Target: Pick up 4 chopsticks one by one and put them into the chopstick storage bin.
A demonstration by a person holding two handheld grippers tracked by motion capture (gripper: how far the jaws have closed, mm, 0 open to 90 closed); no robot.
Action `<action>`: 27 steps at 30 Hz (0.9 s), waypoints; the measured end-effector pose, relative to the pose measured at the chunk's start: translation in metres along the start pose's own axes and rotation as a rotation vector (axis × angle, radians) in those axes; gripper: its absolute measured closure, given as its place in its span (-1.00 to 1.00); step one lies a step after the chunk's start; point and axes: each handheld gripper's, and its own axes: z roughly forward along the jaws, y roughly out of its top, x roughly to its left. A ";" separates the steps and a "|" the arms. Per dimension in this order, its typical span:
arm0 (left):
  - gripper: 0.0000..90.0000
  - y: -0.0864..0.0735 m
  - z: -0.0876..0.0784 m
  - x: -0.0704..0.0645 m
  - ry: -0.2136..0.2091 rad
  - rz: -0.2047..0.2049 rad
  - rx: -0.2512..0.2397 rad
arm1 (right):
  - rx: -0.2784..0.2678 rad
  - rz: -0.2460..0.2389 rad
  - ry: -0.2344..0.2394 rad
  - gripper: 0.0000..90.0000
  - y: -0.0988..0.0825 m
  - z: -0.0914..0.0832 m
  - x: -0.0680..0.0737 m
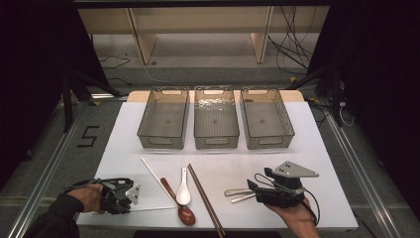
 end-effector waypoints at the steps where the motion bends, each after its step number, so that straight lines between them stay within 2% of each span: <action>1: 0.88 -0.001 -0.001 0.001 0.000 0.001 0.005 | 0.000 0.000 -0.001 -0.31 0.000 0.000 0.000; 4: 0.88 -0.004 -0.005 0.002 -0.002 -0.015 -0.019 | -0.001 0.001 -0.002 -0.31 0.000 0.000 0.000; 7: 0.88 -0.006 -0.008 0.003 0.004 -0.021 -0.021 | 0.002 0.002 -0.002 -0.31 0.000 0.000 0.000; 10: 0.88 -0.008 -0.012 0.004 0.012 -0.045 -0.056 | 0.001 0.002 0.000 -0.31 0.000 0.001 0.000; 13: 0.88 -0.007 -0.019 0.006 0.039 -0.056 -0.098 | 0.002 0.004 -0.001 -0.31 0.000 0.001 0.000; 16: 0.87 -0.002 -0.023 0.006 0.051 -0.050 -0.129 | -0.004 0.003 -0.001 -0.31 0.000 0.000 0.000; 17: 0.87 0.000 -0.025 0.007 0.048 -0.073 -0.157 | -0.008 0.002 0.000 -0.31 0.000 0.000 0.000; 19: 0.87 0.003 -0.028 0.008 0.064 -0.093 -0.183 | -0.009 0.002 0.001 -0.31 0.000 0.000 0.000; 20: 0.87 0.006 -0.031 0.008 0.085 -0.106 -0.207 | -0.009 0.001 0.001 -0.31 0.000 -0.001 0.000; 22: 0.87 0.012 -0.031 0.009 0.082 -0.122 -0.251 | -0.015 0.002 0.001 -0.31 0.000 -0.001 0.000; 26: 0.87 0.023 -0.034 0.012 0.116 -0.194 -0.291 | -0.017 0.005 0.000 -0.31 0.000 -0.001 0.000; 27: 0.87 0.025 -0.036 0.012 0.135 -0.206 -0.316 | -0.017 0.005 0.000 -0.31 0.000 -0.001 0.000</action>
